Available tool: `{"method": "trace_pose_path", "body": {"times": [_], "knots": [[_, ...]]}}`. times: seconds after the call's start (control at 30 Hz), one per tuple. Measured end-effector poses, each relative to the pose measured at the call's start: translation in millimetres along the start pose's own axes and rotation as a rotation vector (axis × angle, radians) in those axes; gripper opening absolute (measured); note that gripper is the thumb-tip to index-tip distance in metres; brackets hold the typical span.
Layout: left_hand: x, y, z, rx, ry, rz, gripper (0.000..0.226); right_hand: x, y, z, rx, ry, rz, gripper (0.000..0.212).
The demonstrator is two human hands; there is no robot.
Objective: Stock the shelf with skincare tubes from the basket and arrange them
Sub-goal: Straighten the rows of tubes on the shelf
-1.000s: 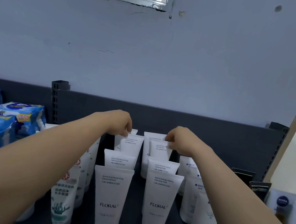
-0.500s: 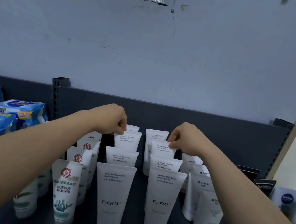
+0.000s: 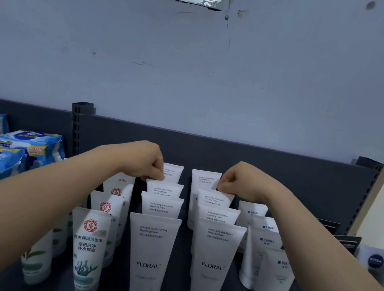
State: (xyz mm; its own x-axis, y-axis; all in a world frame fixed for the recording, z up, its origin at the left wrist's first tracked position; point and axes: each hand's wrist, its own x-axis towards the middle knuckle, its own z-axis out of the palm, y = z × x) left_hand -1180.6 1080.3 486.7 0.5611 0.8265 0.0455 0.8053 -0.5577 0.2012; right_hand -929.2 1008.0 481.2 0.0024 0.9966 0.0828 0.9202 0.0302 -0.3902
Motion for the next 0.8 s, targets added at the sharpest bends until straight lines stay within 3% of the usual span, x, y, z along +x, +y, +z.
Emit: {"method": "trace_pose_path", "body": {"times": [0.17,0.37,0.57,0.8], "knots": [[19,-1,-11,0.086,0.111,-0.011,0.028,24,-1,0,-0.073,0.121,-0.045,0.024],[47,0,-4,0.22,0.034,-0.034,0.043,56,3,13,-0.186,0.049,-0.035,0.034],[64,-10,9,0.178,0.025,-0.064,0.019,65,6,16,-0.204,0.054,0.0,0.014],[49,-8,7,0.174,0.063,-0.01,0.014,48,6,13,-0.125,0.067,-0.022,0.007]]}}
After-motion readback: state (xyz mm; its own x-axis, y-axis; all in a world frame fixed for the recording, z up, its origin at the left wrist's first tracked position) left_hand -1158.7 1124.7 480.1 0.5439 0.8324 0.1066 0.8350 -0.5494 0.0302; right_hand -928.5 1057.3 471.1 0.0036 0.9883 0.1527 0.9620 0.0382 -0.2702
